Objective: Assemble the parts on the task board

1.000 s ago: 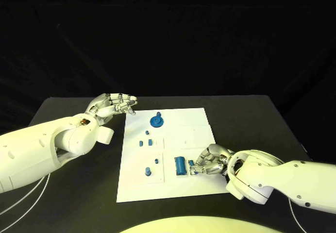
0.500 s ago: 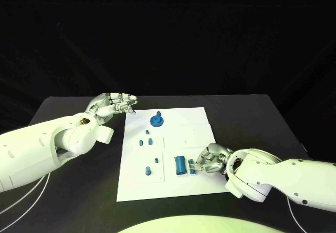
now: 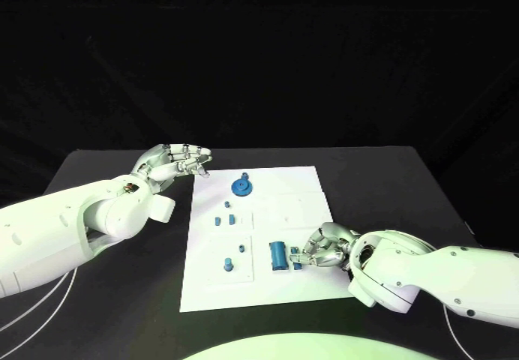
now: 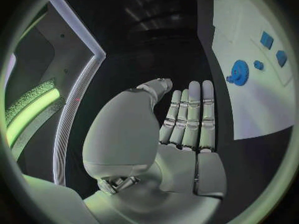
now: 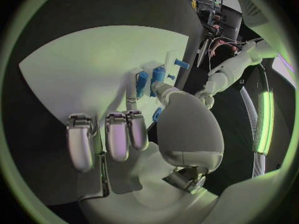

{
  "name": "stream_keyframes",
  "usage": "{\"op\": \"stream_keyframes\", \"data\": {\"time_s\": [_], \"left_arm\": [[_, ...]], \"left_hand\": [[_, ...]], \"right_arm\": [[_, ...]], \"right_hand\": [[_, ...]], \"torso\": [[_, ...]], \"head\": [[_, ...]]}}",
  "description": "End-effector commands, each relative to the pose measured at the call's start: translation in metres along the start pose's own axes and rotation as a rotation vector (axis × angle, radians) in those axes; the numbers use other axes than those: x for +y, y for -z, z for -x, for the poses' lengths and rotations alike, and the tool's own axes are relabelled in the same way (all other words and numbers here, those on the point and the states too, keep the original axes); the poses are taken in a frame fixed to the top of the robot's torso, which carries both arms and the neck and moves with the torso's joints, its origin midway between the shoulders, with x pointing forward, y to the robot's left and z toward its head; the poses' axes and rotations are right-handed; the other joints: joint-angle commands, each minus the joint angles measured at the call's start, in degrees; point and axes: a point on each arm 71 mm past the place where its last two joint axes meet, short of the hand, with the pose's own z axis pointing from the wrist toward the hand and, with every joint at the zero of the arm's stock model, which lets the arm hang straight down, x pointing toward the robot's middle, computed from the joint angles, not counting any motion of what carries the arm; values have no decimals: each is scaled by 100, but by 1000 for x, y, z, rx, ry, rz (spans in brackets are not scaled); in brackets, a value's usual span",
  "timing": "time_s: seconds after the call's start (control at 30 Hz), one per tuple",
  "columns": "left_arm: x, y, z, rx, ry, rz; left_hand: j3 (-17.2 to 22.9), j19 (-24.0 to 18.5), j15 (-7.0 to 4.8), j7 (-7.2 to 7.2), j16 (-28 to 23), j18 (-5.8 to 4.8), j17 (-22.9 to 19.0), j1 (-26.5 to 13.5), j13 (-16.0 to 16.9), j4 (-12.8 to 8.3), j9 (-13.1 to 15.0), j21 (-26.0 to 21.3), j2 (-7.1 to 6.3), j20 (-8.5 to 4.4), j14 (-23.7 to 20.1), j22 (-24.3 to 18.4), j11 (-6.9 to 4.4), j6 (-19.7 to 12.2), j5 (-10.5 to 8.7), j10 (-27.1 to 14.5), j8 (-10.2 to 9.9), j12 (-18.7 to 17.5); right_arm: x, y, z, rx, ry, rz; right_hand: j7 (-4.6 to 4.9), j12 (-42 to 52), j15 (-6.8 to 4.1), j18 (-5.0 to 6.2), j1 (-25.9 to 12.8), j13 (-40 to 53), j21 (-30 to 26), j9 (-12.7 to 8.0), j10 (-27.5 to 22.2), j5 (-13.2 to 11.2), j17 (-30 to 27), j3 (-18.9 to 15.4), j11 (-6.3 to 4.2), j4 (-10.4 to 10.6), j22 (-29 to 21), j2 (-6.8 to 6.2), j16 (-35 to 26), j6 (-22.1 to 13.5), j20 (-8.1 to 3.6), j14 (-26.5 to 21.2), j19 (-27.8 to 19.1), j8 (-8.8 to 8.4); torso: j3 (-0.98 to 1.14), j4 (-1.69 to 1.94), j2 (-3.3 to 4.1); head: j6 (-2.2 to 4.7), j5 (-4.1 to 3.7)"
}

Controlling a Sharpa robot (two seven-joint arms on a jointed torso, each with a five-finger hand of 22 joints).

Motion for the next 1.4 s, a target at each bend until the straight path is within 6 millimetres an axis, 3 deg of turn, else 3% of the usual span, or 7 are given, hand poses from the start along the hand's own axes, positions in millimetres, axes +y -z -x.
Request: {"op": "stream_keyframes", "data": {"time_s": [0.03,0.53,0.77,1.4], "left_arm": [[0,0,-2,16,8,-3],[0,1,-1,13,7,-1],[0,0,-1,14,7,-1],[0,0,-1,14,7,0]], "left_hand": [[25,-37,2,55,22,41,7,15,-3,-5,-3,-7,-5,0,-38,9,6,-42,22,-31,15,40],[25,-37,2,55,22,41,7,15,-3,-5,-3,-7,-5,0,-38,9,6,-42,22,-31,15,40],[25,-37,2,55,22,41,7,15,-3,-5,-3,-7,-5,0,-38,9,6,-42,22,-31,15,40],[30,-44,5,57,29,41,5,6,-6,0,-5,-6,-1,3,-45,17,8,-52,23,-43,22,50]], "right_arm": [[0,2,-1,29,34,29],[-9,9,2,65,62,43],[-9,8,2,67,65,45],[-8,-5,3,34,81,24]], "right_hand": [[12,17,20,-81,86,1209,26,12,371,-20,846,-52,24,-30,1508,-22,-14,-6,9,460,599,-4],[13,25,19,-81,427,1216,26,32,375,-6,863,-193,24,-184,1508,-80,-9,-10,6,463,599,-15],[14,29,18,-81,443,1218,26,32,377,-5,867,-198,24,-189,1508,-76,-8,-8,7,464,599,-16],[-5,39,9,-81,551,1226,26,41,383,1,875,-182,9,-166,1508,93,-5,28,2,466,599,-15]], "torso": [[0,2,-1],[2,-8,3],[5,6,3],[-3,5,1]], "head": [[4,5],[17,18],[6,17],[-4,16]]}}
